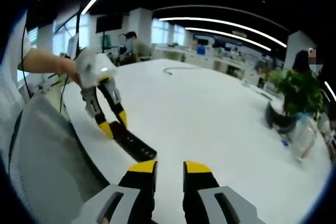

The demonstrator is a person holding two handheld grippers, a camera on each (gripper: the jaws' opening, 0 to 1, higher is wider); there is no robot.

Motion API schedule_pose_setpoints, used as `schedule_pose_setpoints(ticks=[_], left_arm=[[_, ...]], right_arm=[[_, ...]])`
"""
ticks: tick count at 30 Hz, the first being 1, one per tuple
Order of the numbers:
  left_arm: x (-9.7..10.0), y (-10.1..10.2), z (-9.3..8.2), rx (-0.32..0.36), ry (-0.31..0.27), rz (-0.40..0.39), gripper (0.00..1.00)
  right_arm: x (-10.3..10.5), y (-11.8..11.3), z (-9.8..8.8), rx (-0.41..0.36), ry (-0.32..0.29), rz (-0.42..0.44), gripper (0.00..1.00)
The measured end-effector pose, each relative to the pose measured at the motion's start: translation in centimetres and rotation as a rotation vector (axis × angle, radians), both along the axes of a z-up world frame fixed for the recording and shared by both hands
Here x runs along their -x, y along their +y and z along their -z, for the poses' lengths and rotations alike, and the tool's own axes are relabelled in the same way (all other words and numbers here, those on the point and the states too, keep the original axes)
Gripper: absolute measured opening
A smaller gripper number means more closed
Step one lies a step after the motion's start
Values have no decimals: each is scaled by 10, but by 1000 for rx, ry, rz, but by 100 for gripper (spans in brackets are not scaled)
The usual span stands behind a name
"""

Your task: Press the specified remote control buttons in sequence, fully releasing each button before pressing the next.

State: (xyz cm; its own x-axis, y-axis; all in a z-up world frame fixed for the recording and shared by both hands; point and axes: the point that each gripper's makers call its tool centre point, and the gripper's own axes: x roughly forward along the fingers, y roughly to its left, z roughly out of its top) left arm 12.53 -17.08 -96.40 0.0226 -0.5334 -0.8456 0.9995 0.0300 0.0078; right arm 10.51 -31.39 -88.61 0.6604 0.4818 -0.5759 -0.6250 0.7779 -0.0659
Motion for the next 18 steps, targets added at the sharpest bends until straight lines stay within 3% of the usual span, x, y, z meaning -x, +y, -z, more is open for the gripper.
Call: schedule_pose_setpoints(ticks=[18], left_arm=[[27, 0, 1, 12, 1, 15, 24]], right_arm=[[17, 16, 11, -4, 98, -110, 12]])
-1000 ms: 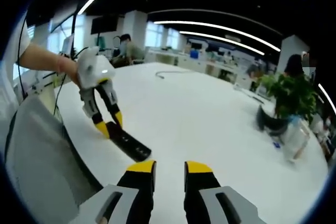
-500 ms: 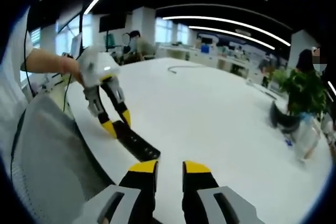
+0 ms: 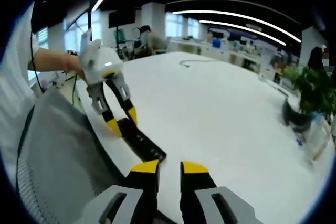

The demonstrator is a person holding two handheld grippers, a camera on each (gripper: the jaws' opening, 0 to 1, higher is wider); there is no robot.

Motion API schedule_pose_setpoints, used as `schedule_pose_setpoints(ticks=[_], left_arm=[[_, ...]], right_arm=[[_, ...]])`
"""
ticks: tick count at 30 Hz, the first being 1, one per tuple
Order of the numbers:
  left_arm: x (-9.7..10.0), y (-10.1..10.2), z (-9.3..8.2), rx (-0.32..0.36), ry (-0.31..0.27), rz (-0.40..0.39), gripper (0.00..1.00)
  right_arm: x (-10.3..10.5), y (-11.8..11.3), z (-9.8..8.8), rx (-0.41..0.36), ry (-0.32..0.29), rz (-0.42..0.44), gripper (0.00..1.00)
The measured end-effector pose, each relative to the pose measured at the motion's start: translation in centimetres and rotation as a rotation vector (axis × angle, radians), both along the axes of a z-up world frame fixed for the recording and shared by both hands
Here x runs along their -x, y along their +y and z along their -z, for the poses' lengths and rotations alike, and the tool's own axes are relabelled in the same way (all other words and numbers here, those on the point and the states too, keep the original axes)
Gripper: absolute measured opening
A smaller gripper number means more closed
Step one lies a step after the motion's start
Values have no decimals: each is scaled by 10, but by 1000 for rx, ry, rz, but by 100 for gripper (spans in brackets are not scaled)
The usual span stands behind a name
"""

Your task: Press the specified remote control buttons in sequence, fully releasing each button before pressing the next.

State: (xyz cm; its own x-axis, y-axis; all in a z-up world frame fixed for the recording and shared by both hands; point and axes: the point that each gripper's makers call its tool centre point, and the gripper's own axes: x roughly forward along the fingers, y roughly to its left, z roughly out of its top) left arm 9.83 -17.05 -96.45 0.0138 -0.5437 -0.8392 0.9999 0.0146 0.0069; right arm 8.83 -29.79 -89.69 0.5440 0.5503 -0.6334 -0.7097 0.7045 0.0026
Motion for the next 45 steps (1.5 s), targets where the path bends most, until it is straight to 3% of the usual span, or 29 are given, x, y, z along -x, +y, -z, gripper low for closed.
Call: schedule_pose_setpoints(ticks=[6, 15, 24, 45], left_arm=[[8, 0, 0, -1, 1, -4, 24], [11, 0, 0, 3, 9, -39, 24], [11, 1, 0, 62, 11, -71, 24], [11, 1, -1, 78, 9, -38, 24]], right_arm=[[12, 10, 5, -7, 69, -81, 11], [15, 20, 10, 57, 121, -170, 6], [5, 27, 18, 100, 168, -230, 0], [-3, 40, 48, 236, 243, -394, 0]])
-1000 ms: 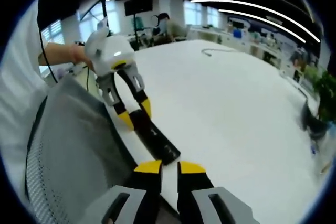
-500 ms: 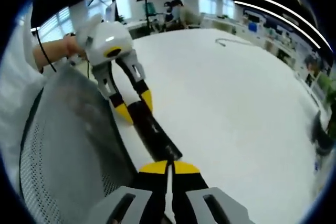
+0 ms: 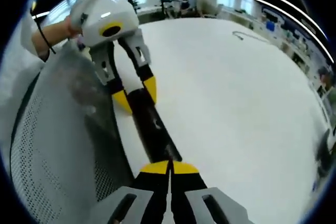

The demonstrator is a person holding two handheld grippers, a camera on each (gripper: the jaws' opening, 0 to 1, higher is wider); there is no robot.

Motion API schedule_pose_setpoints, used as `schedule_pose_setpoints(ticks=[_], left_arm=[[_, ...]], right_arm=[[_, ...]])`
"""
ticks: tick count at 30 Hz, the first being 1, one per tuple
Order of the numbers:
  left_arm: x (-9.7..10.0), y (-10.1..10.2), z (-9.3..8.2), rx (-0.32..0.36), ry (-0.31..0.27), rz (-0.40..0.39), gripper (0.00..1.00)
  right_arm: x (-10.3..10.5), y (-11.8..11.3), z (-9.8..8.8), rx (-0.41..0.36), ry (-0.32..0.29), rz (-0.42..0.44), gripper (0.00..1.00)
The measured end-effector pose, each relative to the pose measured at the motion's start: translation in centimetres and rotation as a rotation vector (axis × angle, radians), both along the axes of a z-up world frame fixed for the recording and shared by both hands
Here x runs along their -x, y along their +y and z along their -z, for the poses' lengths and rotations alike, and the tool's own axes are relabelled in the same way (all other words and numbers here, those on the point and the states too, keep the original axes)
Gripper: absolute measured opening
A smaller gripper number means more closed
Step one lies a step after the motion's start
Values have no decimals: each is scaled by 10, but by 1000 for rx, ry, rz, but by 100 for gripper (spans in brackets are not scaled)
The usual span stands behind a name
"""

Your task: Press the specified remote control buttons in sequence, fully releasing each button before pressing the next.

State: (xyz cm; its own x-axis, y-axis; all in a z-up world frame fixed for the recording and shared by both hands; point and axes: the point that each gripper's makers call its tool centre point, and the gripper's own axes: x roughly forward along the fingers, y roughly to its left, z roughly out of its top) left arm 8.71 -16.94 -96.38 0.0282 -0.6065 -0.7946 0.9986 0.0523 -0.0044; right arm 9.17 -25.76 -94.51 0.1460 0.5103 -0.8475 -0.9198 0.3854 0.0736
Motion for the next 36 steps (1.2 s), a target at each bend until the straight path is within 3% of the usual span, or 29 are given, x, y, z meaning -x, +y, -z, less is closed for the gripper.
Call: schedule_pose_setpoints(ticks=[14, 20, 27, 36], left_arm=[[1, 0, 0, 24, 5, -18, 24], [1, 0, -1, 62, 4, -59, 24], [6, 1, -2, 118, -15, -147, 25], [14, 1, -2, 114, -35, -112, 24]], right_arm=[[4, 3, 9, 75, 19, -101, 0], [4, 3, 12, 215, -34, -246, 0], [4, 2, 12, 225, -50, -224, 0], [11, 1, 12, 156, -60, -163, 0]])
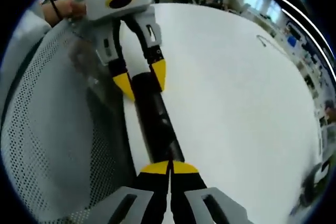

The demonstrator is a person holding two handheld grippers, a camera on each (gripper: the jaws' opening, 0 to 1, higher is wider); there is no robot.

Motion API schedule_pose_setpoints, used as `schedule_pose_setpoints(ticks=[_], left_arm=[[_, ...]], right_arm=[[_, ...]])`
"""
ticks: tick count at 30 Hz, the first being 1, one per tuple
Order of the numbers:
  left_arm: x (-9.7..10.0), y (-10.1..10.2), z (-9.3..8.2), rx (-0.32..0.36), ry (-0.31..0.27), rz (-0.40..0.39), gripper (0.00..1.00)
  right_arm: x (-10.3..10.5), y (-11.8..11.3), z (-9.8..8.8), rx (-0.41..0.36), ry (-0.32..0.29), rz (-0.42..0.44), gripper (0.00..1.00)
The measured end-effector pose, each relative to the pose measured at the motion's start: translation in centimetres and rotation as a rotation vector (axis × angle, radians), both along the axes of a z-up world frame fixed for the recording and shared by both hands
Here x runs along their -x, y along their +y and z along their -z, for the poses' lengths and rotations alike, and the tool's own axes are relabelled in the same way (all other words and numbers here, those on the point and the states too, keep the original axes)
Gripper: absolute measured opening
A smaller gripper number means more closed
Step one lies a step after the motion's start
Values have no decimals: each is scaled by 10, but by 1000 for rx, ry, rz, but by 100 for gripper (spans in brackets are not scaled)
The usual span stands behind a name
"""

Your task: Press the specified remote control buttons in sequence, fully releasing each button before pressing the next.

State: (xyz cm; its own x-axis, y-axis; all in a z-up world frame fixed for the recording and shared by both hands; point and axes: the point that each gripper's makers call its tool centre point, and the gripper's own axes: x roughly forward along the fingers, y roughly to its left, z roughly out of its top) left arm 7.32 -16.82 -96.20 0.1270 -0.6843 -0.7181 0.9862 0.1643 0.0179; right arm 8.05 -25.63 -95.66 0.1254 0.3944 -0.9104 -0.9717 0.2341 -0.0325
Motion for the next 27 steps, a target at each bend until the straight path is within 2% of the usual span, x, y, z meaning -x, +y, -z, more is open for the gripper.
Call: schedule_pose_setpoints(ticks=[6, 8, 10, 12, 17, 24, 27], left_arm=[[1, -1, -1, 31, -37, 75, 24], [0, -1, 0, 41, -28, 74, 24], [1, -2, 0, 51, -29, 93, 24], [2, -4, 0, 60, -29, 102, 24], [3, -5, 0, 72, -29, 114, 24], [3, -6, 0, 91, 5, 90, 24], [3, -6, 0, 96, 16, 81, 24]], right_arm=[[-2, 0, -2, -58, 13, 27, 0], [-1, 1, -2, -75, 24, 27, 0], [3, 9, -6, -129, 56, 29, 0], [2, 15, -11, -152, 53, 36, 0], [7, 13, -2, -68, 34, -40, 0], [10, 11, -1, -67, 32, -54, 0], [10, 11, 0, -20, -19, -134, 0]])
